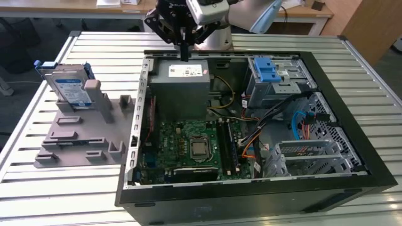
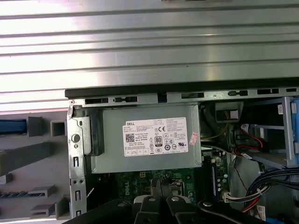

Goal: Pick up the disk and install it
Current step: 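Reach for the disk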

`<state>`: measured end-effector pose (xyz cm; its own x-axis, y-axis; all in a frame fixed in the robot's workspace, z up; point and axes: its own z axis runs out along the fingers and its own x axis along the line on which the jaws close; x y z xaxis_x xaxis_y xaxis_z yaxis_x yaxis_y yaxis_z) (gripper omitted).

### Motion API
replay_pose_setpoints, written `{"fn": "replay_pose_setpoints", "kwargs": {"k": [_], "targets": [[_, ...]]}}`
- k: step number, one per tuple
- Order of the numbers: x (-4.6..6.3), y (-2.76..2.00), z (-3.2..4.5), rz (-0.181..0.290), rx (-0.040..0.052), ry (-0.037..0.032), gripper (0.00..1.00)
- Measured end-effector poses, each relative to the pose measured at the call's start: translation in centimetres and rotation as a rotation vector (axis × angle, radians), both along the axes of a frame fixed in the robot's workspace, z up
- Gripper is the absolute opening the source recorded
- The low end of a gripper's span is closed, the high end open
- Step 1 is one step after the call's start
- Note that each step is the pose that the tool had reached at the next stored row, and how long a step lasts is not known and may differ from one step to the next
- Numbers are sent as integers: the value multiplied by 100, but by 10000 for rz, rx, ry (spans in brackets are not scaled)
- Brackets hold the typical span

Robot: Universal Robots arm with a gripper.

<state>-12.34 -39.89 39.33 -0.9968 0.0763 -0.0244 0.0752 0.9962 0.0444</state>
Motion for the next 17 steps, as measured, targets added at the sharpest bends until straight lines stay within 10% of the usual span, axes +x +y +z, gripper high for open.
{"fn": "replay_pose_setpoints", "kwargs": {"k": [17], "targets": [[-86,2,-4,1,0,0,11]]}}
